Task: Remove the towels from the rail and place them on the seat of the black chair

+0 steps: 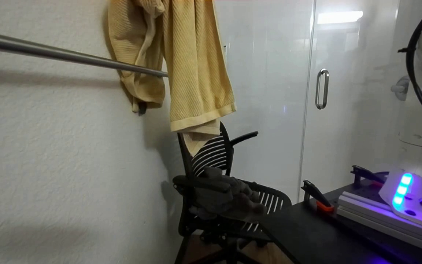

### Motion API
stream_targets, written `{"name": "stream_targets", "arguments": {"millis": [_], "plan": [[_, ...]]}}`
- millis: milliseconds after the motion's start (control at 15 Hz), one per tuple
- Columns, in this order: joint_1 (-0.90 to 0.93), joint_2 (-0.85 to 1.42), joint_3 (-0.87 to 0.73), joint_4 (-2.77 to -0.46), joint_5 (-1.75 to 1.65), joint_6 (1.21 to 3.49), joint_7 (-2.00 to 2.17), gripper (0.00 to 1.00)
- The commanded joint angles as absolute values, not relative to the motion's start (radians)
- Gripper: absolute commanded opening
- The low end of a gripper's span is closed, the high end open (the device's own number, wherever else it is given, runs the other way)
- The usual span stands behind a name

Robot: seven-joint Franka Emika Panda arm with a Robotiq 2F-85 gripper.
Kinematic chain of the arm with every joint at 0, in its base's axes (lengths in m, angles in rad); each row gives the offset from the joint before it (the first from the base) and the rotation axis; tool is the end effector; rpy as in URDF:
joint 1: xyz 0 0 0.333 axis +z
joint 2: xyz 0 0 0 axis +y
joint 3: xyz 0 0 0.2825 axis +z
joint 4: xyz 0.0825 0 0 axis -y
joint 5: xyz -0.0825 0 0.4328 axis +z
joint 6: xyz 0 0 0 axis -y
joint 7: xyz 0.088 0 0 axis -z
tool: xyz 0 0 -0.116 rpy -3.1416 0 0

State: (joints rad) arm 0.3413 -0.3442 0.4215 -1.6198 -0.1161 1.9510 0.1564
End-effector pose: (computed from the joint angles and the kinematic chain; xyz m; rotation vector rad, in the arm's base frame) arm 0.3524 0.3945 0.7789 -2.7599 -0.9115 -1.0466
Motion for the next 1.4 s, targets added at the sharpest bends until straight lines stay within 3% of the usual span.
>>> {"name": "stream_targets", "arguments": {"millis": [0, 467, 733, 1000, 1333], "plan": [[0.258, -0.385, 0.428, -1.57, -0.201, 1.932, 0.254, 0.06], [0.134, -0.585, 0.328, -1.73, -0.224, 1.928, 0.402, 0.06], [0.059, -0.705, 0.252, -1.933, -0.204, 1.999, 0.494, 0.06], [0.076, -0.729, 0.151, -2.194, -0.072, 2.214, 0.466, 0.06], [0.19, -0.557, 0.041, -2.362, 0.18, 2.536, 0.161, 0.06]]}}
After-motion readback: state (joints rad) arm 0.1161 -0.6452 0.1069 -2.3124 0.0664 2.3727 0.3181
